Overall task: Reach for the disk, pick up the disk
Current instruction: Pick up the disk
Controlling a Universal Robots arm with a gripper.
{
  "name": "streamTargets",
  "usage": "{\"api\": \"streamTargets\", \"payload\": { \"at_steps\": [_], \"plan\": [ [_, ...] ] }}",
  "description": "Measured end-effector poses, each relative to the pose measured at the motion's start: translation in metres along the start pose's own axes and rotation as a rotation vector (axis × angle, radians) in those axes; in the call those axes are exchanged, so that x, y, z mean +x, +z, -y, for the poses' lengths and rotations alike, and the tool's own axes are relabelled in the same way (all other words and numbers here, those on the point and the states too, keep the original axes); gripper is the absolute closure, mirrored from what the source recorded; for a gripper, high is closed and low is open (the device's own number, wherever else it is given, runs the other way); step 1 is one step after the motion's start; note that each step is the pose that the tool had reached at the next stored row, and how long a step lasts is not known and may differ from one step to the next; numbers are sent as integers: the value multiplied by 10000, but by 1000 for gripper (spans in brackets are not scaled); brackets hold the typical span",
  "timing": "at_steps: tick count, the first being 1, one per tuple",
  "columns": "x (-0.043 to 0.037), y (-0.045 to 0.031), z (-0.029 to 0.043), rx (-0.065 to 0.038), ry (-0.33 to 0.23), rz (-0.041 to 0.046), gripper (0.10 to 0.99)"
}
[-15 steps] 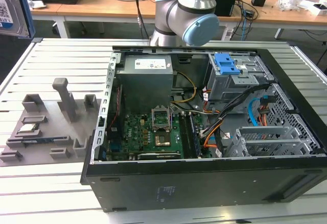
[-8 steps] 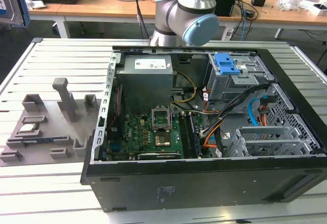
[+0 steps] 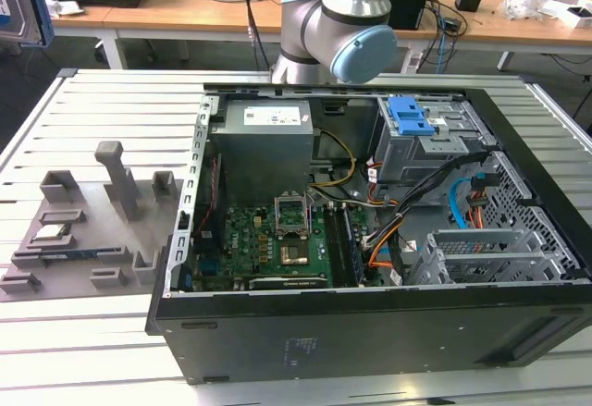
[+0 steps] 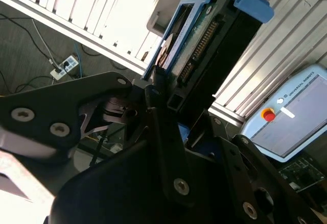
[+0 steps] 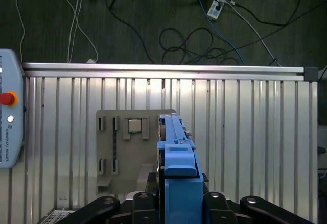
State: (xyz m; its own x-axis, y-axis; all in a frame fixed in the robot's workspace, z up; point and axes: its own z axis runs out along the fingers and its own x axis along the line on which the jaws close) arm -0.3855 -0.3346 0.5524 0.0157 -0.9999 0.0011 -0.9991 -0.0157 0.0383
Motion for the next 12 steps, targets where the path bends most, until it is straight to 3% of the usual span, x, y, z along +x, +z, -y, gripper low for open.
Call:
{"api": "streamTargets", "payload": {
  "at_steps": [3, 12],
  "plan": [
    [1, -1, 19, 0, -2, -1, 722],
    [3, -8, 205, -1, 0, -1, 722]
  ]
}}
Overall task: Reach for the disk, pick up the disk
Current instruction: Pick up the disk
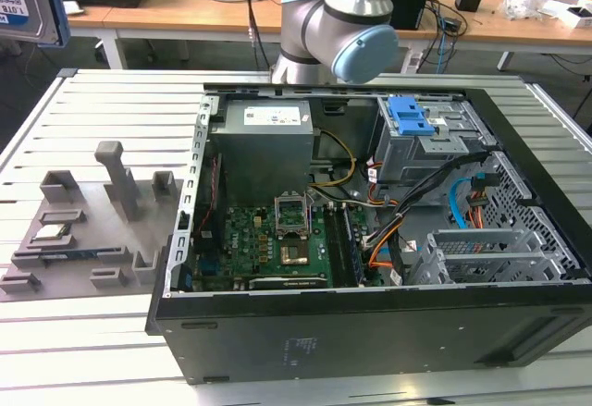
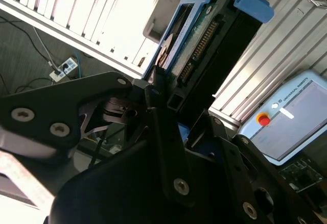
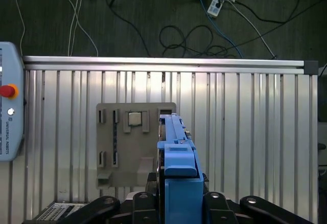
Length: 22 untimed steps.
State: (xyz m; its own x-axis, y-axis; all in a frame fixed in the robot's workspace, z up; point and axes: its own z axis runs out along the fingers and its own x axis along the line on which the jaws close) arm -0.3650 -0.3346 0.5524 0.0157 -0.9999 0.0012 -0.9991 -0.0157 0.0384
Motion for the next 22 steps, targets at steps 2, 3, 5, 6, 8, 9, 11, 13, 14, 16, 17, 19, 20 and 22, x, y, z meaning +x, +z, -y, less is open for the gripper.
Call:
{"api": "streamTargets", "payload": {
  "at_steps": [2, 3, 5, 6, 8, 9, 11, 13, 14, 16, 17, 19, 20, 22],
  "plan": [
    [0, -1, 35, 0, 0, 1, 722],
    [1, -2, 51, 0, 0, 0, 722],
    [1, -3, 88, 0, 0, 1, 722],
    [2, -4, 115, 0, -1, 0, 722],
    [3, -6, 163, 1, 0, 0, 722],
    [3, -7, 180, 0, -1, 0, 722],
    [4, -8, 220, 0, 0, 0, 722],
    [4, -10, 261, 0, 0, 0, 722],
    [4, -11, 286, 1, 0, 0, 722],
    [5, -13, 339, 1, 0, 1, 722],
    [6, -14, 373, 1, -1, 0, 722],
    [7, -16, 419, 0, 0, 0, 722],
    [8, -17, 457, 0, -1, 0, 722],
    [8, -20, 528, 0, 0, 0, 722]
  ]
}}
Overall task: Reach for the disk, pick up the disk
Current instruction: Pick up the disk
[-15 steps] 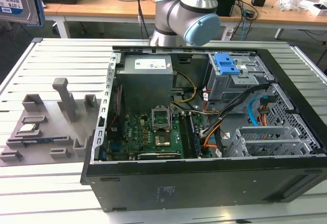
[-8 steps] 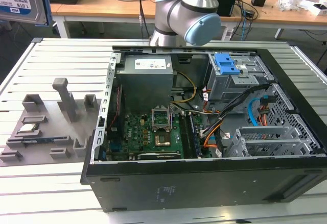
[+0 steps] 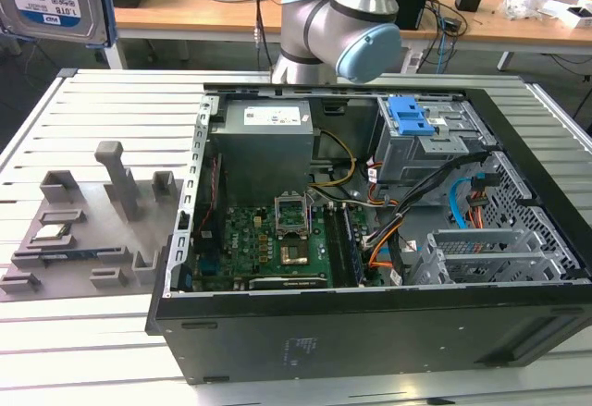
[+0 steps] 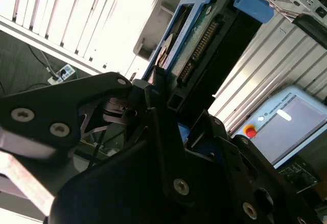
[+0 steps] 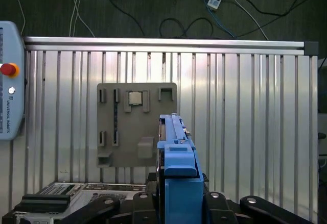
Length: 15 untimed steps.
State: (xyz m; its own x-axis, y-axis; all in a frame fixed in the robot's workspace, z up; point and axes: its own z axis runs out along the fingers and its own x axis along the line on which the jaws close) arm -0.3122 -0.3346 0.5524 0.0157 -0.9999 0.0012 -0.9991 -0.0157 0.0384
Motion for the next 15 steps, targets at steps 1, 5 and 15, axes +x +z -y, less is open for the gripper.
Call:
{"api": "streamTargets", "payload": {
  "at_steps": [1, 5, 15],
  "plan": [
    [0, -1, 21, 0, 0, 1, 722],
    [3, -7, 166, 0, -1, 0, 722],
    [8, -20, 521, 0, 1, 0, 722]
  ]
}}
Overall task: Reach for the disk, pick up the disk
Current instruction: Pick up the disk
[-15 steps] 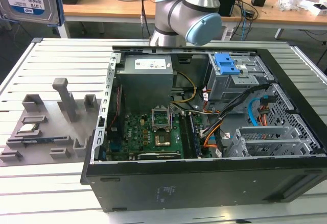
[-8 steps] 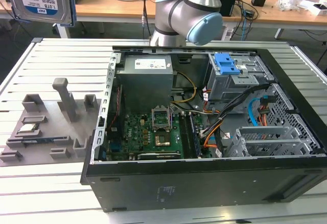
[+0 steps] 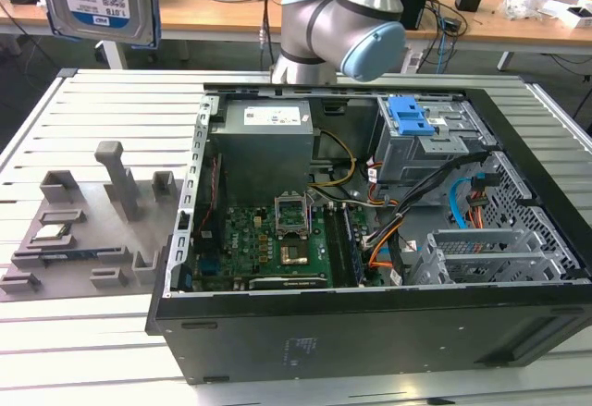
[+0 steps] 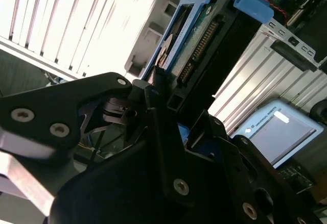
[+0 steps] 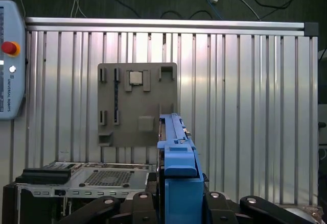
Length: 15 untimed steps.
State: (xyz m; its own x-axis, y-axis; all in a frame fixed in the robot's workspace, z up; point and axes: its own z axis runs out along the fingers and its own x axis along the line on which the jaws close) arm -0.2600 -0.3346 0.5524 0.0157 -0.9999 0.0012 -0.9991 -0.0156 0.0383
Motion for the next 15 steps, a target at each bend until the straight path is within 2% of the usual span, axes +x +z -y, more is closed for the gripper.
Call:
{"api": "streamTargets", "payload": {
  "at_steps": [8, 15],
  "plan": [
    [4, -10, 260, 0, 0, 0, 722],
    [7, -17, 447, 0, 0, 0, 722]
  ]
}}
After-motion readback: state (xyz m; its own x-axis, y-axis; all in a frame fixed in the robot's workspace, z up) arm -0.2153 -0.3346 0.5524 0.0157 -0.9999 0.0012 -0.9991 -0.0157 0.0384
